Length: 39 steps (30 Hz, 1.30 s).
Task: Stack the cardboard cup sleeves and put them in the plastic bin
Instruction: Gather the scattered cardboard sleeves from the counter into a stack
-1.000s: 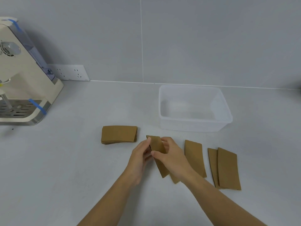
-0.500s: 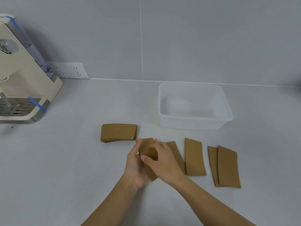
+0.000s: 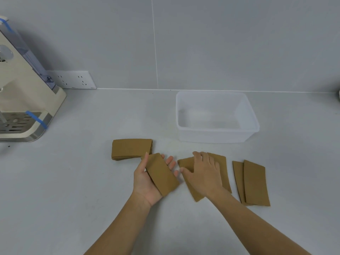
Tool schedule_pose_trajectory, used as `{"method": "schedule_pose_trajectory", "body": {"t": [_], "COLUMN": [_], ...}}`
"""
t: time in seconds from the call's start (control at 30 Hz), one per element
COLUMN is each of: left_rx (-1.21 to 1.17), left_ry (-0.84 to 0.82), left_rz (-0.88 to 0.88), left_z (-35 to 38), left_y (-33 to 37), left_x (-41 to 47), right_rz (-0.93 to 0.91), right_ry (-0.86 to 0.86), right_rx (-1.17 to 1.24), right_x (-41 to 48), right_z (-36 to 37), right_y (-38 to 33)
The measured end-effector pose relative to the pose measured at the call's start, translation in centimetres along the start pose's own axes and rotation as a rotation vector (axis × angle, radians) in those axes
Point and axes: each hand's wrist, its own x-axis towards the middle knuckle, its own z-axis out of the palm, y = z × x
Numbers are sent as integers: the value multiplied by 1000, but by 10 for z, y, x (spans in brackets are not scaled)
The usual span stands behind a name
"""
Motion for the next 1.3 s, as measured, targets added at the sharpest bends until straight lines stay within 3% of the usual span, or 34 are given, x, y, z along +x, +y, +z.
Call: {"method": "schedule_pose_trajectory", "body": {"t": [0.3, 0.47, 0.67, 0.93, 1.3], "left_rx": [7, 13, 15, 32, 137], "left_ry": [8, 1, -2, -39, -176], "left_rz": [34, 57, 57, 48, -60], "left_z": [-1, 2, 2, 1, 6], "left_y": [5, 8, 9, 8, 1], "left_x": [-1, -2, -4, -2, -10], "right_rz": [-32, 20, 171, 102, -61], "right_ry": [31, 13, -6, 94, 78], "right_rx": [-157, -32, 292, 701, 687], "right_x": [-12, -10, -6, -6, -26], "right_z": [19, 13, 4, -16, -4], "right_y": [-2, -4, -8, -32, -58]}}
